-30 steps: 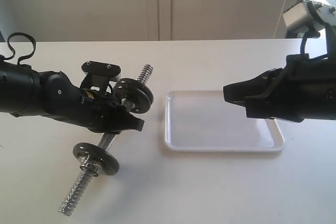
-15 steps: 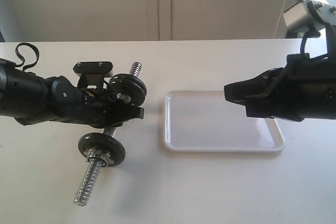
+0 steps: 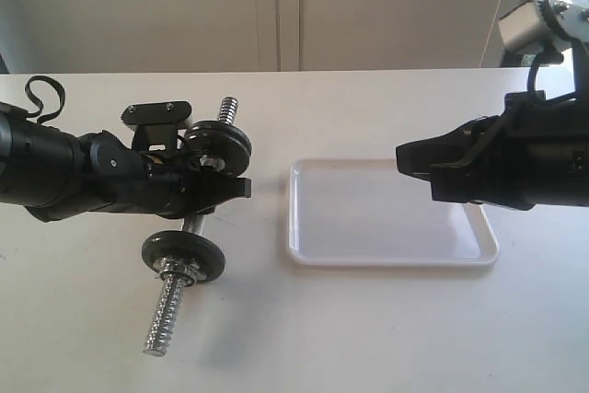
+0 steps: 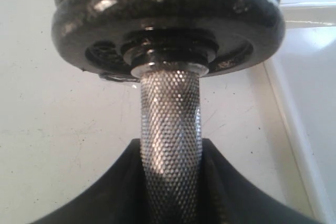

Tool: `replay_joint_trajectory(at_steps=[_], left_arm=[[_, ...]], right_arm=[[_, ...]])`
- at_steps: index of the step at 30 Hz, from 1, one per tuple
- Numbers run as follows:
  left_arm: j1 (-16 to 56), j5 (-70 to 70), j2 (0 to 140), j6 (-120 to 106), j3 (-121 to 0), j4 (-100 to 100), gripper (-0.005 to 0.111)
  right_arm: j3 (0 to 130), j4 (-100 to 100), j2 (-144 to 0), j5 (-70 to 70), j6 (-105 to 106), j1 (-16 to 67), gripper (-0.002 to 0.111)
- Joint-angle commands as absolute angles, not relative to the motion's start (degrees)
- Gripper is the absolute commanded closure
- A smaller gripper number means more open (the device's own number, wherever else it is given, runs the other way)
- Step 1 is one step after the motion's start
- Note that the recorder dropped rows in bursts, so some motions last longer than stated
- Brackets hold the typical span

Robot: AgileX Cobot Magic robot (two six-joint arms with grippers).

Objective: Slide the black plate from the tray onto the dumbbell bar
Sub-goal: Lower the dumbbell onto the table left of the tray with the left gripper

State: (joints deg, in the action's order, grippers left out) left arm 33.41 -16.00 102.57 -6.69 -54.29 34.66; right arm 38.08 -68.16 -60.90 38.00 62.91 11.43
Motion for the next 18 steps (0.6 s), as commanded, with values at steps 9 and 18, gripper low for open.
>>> replay_joint_trajectory(at_steps=[9,18], left_arm=[[33.4,-29.7,99.7,-8.0,-56.7,39.4,0.107],[33.4,-28.8,102.0,-7.9,-56.7,39.4,0.107]], right_arm=[[37.2,-68.2,-60.6,37.5,62.9,11.1,0.108],[37.2,-68.2,-60.6,37.3,62.7,11.1,0.108]])
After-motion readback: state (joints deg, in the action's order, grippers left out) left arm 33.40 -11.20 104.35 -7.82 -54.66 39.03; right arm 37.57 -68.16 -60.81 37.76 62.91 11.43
